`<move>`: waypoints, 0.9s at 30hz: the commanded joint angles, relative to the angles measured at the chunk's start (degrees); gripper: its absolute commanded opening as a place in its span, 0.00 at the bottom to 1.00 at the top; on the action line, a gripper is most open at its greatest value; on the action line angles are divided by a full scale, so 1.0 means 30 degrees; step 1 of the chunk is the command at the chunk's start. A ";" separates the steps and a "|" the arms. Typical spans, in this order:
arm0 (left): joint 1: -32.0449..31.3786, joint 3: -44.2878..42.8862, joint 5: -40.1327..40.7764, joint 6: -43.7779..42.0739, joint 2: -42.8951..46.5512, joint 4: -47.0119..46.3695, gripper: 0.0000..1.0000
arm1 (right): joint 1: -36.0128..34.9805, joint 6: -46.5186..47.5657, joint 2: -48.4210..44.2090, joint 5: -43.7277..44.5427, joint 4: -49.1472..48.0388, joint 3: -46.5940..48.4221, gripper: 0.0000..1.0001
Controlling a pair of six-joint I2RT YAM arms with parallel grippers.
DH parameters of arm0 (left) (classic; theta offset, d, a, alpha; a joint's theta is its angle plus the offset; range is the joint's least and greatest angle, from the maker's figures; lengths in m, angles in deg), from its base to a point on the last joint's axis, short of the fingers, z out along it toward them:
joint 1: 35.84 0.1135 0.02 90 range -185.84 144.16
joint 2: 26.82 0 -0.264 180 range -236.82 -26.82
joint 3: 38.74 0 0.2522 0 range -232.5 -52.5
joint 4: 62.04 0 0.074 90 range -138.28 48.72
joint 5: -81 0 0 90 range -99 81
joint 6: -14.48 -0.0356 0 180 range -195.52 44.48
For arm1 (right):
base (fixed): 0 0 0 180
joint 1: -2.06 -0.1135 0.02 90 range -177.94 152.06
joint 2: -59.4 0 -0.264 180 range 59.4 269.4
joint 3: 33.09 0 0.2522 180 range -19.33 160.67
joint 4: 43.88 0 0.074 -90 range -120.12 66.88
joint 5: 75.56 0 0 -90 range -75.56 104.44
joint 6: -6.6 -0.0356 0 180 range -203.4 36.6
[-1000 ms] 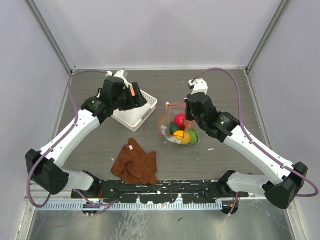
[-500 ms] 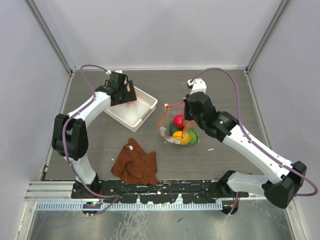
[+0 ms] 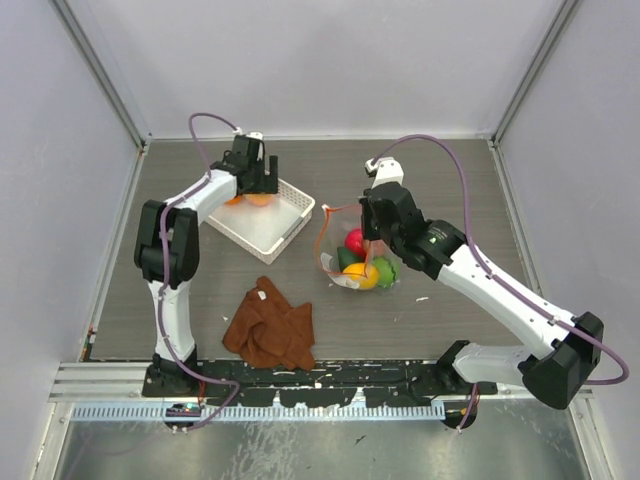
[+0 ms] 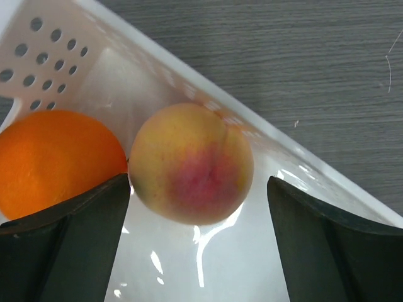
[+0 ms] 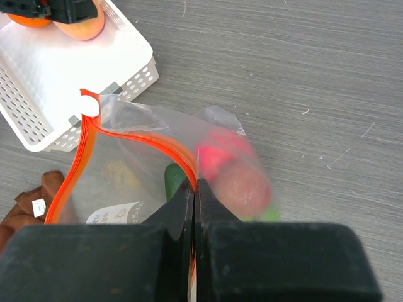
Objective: Place the food in the zip-top bag and seal the zipper
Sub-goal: Pick up the fake fruit from the bin.
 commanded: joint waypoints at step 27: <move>0.0091 0.1346 -0.3050 0.0555 0.2957 -0.1769 0.49 | 0.0041 -0.0180 -0.0042 -0.0121 -0.0965 0.0318 0.00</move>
